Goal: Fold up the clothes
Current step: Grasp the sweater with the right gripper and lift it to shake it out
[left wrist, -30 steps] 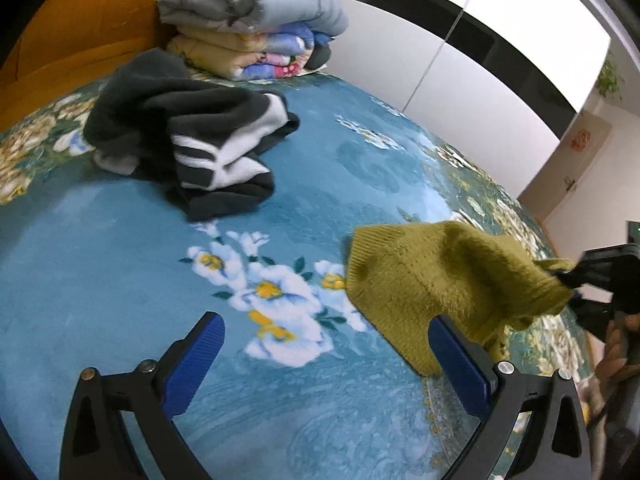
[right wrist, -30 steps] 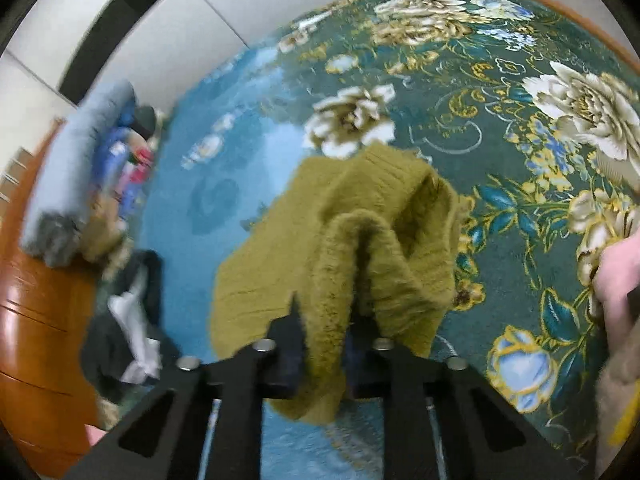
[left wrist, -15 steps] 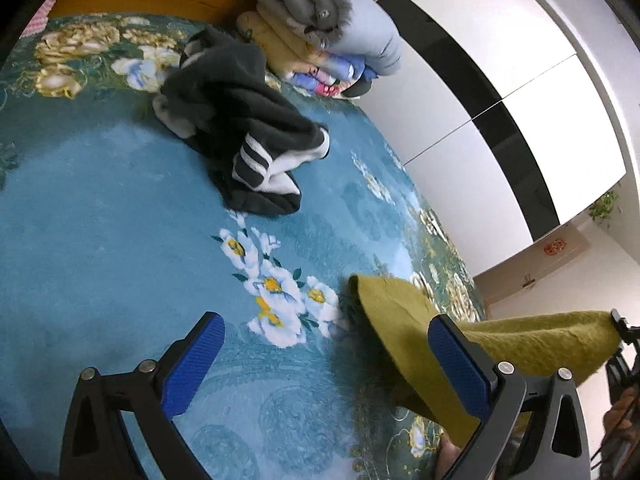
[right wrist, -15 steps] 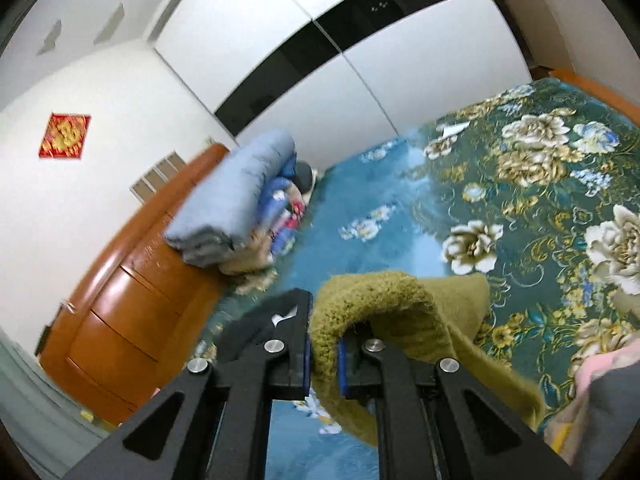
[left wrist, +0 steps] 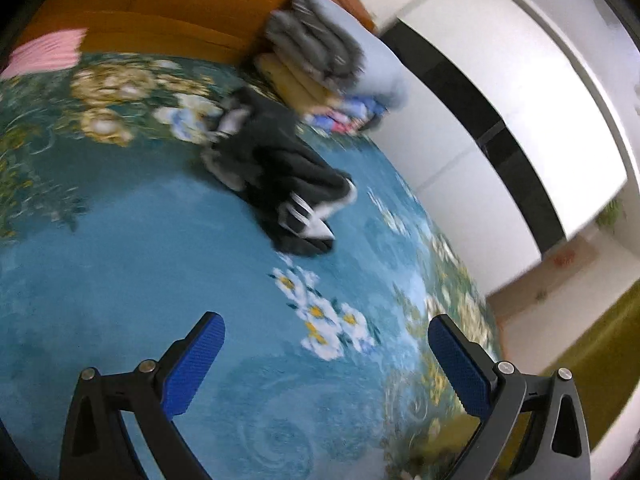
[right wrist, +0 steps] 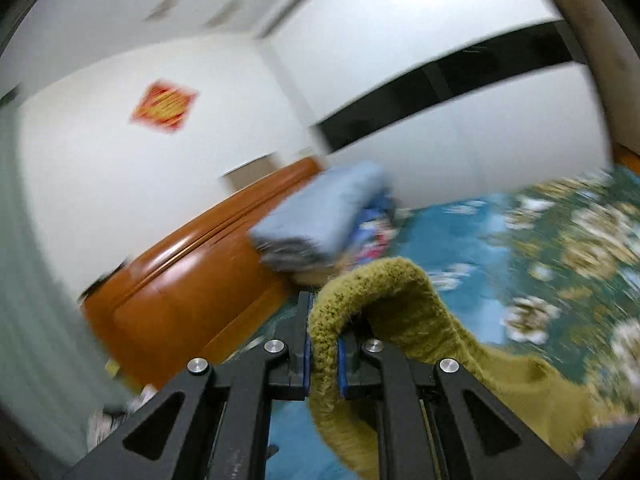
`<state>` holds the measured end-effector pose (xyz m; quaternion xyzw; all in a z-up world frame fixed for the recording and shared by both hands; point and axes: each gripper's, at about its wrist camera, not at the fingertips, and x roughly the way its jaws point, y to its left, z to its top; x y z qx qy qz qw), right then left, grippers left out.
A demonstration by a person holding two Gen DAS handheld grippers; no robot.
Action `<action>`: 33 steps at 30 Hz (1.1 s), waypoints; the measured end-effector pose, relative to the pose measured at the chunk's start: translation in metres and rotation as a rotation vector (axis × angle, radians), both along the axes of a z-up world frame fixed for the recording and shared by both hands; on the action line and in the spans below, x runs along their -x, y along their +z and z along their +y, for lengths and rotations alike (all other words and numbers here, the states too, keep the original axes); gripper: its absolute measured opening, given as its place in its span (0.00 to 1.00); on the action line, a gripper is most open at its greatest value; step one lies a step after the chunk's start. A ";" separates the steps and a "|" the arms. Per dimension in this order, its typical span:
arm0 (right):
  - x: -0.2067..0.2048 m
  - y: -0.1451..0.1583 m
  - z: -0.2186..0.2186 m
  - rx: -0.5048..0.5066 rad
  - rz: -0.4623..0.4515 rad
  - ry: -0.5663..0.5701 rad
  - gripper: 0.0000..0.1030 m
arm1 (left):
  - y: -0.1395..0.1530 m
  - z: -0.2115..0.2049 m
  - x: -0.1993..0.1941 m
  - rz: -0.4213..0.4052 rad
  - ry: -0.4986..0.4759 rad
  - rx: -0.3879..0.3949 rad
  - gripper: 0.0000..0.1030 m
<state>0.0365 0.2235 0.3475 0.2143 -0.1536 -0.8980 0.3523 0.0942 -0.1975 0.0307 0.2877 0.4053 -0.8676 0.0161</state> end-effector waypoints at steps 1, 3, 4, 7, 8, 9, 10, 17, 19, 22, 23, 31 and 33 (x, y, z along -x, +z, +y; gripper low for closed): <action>0.004 -0.008 -0.020 -0.041 -0.006 0.051 0.10 | -0.002 -0.010 -0.007 0.008 0.034 -0.021 1.00; 0.015 -0.032 -0.056 -0.119 -0.056 0.126 0.10 | -0.007 -0.023 -0.016 0.010 0.076 -0.048 1.00; 0.022 -0.050 -0.075 -0.161 -0.098 0.154 0.10 | -0.009 -0.027 -0.018 0.003 0.089 -0.048 1.00; 0.035 -0.115 -0.129 -0.290 -0.210 0.225 0.10 | -0.014 -0.035 -0.022 -0.016 0.114 -0.034 1.00; 0.037 -0.136 -0.144 -0.319 -0.245 0.246 0.10 | -0.017 -0.038 -0.023 -0.023 0.123 -0.038 1.00; 0.038 -0.156 -0.157 -0.344 -0.282 0.267 0.10 | -0.019 -0.041 -0.024 -0.030 0.133 -0.043 1.00; 0.038 -0.177 -0.170 -0.368 -0.319 0.287 0.10 | -0.022 -0.044 -0.025 -0.037 0.142 -0.047 1.00; 0.058 -0.253 -0.248 -0.379 -0.465 0.384 0.10 | -0.037 -0.052 -0.022 -0.072 0.180 -0.069 1.00; 0.064 -0.267 -0.265 -0.403 -0.496 0.398 0.11 | -0.041 -0.050 -0.017 -0.093 0.175 -0.064 1.00; 0.067 -0.293 -0.284 -0.463 -0.541 0.420 0.12 | -0.046 -0.049 -0.012 -0.116 0.170 -0.058 1.00; 0.067 -0.303 -0.288 -0.483 -0.557 0.426 0.13 | -0.046 -0.048 -0.011 -0.121 0.169 -0.057 1.00; 0.061 -0.323 -0.285 -0.484 -0.592 0.469 0.44 | -0.050 -0.046 -0.006 -0.145 0.166 -0.057 1.00; 0.059 -0.315 -0.279 -0.461 -0.579 0.490 0.65 | -0.050 -0.044 -0.005 -0.143 0.161 -0.050 1.00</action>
